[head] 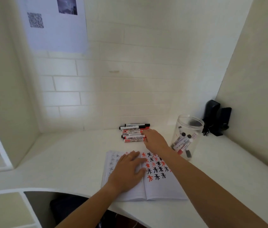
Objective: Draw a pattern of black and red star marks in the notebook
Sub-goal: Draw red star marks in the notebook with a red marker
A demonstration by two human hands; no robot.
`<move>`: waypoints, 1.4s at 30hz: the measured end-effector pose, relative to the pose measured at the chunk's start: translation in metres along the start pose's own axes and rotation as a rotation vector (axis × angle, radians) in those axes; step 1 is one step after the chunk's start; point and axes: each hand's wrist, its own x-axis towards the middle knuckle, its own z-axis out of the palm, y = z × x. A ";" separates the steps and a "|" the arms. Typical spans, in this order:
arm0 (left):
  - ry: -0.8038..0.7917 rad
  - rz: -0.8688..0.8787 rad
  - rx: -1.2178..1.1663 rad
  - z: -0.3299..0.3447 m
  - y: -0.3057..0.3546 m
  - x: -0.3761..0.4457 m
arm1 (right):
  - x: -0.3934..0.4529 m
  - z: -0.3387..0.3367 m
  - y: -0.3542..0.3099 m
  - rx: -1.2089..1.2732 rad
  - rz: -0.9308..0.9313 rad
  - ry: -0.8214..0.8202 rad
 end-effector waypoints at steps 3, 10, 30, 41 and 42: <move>-0.006 -0.005 -0.006 -0.001 0.001 0.000 | 0.012 0.008 0.000 -0.073 -0.011 -0.072; -0.007 0.005 0.001 -0.001 0.000 0.001 | 0.013 0.022 0.001 -0.247 -0.038 -0.009; 0.122 0.154 -0.160 -0.004 0.002 0.003 | -0.129 -0.043 -0.015 1.098 0.266 -0.130; 0.211 0.173 -0.129 -0.004 -0.003 -0.001 | -0.139 -0.043 0.014 0.928 0.182 -0.029; 0.208 0.179 -0.103 -0.003 -0.003 -0.001 | -0.139 -0.043 0.013 0.738 0.093 -0.019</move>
